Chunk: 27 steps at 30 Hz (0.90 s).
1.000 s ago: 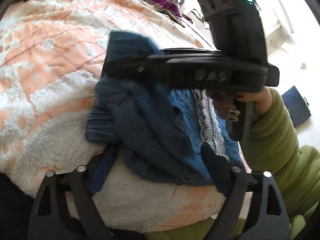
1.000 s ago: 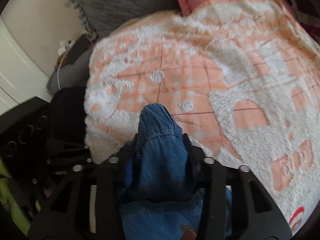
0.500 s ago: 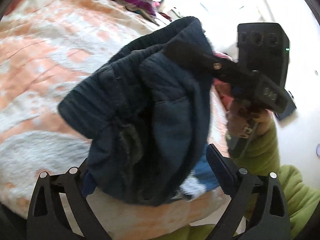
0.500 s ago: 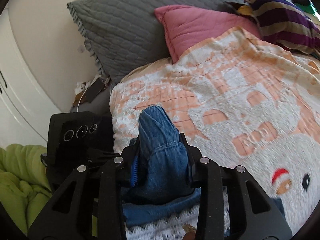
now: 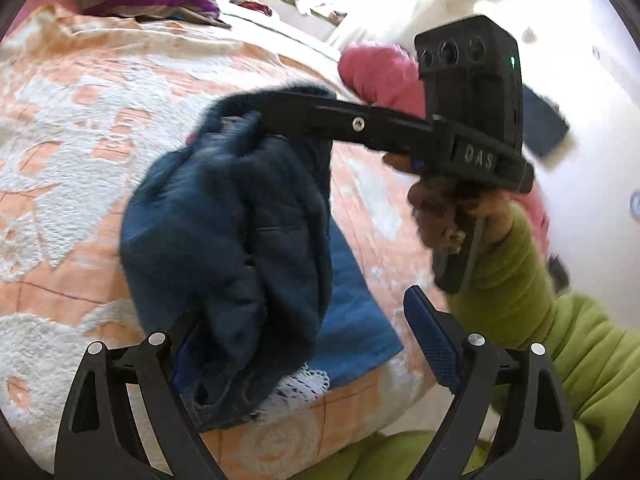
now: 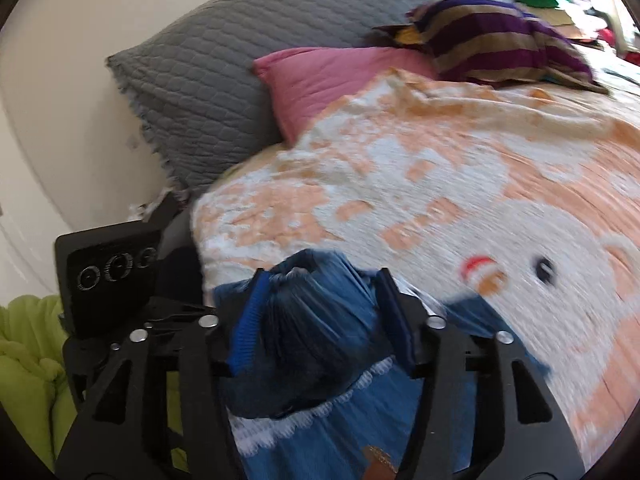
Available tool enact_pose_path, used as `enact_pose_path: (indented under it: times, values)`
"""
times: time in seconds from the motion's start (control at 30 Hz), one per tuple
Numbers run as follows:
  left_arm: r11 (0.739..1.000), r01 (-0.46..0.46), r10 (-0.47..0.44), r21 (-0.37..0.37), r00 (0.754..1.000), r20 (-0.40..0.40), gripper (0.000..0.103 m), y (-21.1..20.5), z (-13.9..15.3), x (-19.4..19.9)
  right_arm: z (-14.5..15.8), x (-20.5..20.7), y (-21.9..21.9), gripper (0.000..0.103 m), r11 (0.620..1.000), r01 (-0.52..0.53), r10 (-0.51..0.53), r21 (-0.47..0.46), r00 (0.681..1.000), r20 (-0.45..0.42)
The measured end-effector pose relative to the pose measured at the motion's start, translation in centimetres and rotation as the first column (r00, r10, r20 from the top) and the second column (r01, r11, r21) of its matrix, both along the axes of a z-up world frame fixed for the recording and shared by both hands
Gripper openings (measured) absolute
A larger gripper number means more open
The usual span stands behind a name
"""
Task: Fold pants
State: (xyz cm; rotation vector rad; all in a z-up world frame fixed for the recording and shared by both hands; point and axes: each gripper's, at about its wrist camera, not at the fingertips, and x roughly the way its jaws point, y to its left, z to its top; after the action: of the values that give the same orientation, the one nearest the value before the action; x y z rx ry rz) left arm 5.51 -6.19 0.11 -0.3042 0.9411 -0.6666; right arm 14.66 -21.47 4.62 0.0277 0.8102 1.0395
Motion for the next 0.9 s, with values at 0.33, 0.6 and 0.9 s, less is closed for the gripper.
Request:
enact_pose_path:
  times: [0.33, 0.6, 0.9]
  values:
    - [0.985, 0.105, -0.106, 0.134, 0.994, -0.004, 0.089, -4.2, -2.1, -0.6, -3.2, -2.2, -3.9, 0.065, 0.978, 0.179, -0.18, -0.111, 0.984, 0.002]
    - [0.982, 0.089, -0.1, 0.166, 0.993, 0.061, 0.089, -3.1, -1.2, -2.5, -6.2, -3.4, -4.6, 0.063, 0.939, 0.21, -0.212, -0.272, 0.977, 0.024]
    - [0.972, -0.124, 0.108, 0.198, 0.99, 0.087, 0.036, 1.5, 0.0, -0.8, -1.4, -0.9, -1.3, 0.047, 0.97, 0.123, -0.102, -0.212, 0.989, 0.108]
